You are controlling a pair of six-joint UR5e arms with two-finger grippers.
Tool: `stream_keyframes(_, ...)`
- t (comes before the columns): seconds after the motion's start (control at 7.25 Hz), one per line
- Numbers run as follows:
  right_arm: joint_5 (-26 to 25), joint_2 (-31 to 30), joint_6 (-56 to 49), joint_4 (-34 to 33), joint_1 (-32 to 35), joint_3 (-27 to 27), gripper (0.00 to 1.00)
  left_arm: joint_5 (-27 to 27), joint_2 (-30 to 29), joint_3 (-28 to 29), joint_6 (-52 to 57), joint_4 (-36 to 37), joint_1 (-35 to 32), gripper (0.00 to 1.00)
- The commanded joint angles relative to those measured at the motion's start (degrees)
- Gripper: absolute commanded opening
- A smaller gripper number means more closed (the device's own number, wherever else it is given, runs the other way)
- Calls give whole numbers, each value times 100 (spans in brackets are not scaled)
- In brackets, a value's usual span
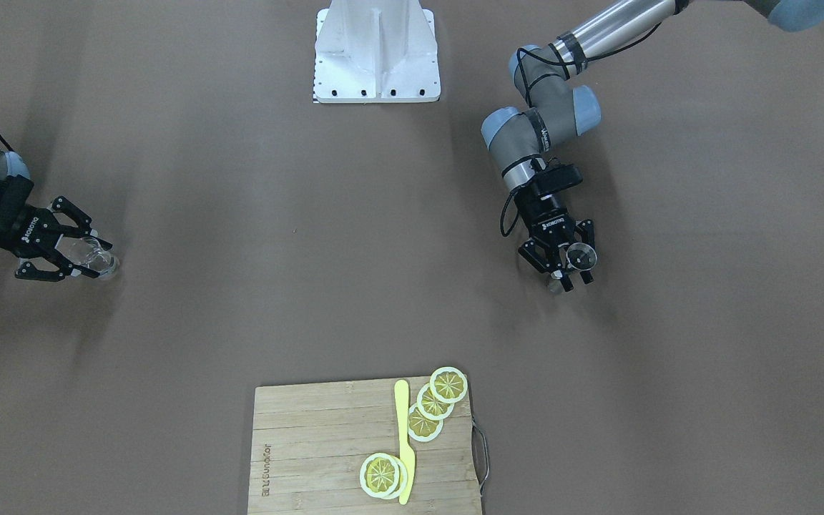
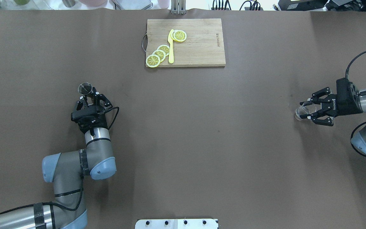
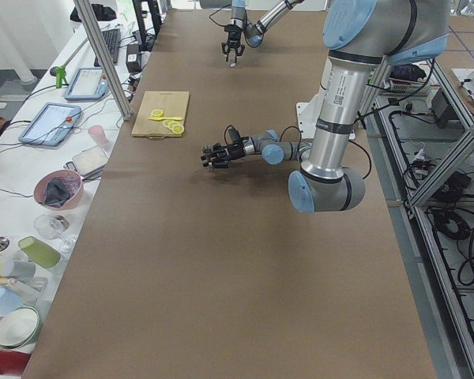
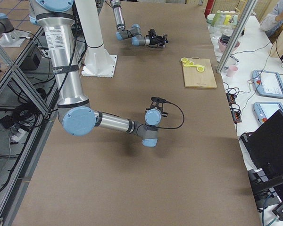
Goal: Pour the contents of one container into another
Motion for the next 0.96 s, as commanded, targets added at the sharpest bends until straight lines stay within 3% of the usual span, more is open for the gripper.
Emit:
stream_keyframes(0.0,44,0,174,-572,98,489,0,-4,1,-11,-6,-3,-16,24)
stream_keyframes(0.28,36,52,219,-1108,125,964,0,-13,19,-107,11,-3,-120,23)
stream_keyframes(0.41,36,96,176,-1354,125,1167,0,-4,54,-238,46,-3,-147,14)
stream_keyframes(0.55,10,184,-42,-1661,134,1377,0,-4,80,-379,55,6,-182,13)
stream_keyframes(0.69,-165,228,-131,-2125,125,1667,0,4,80,-371,55,6,-192,2)
stream_keyframes(0.83,-436,281,-141,-2582,108,2035,0,-39,80,-371,55,6,-209,0)
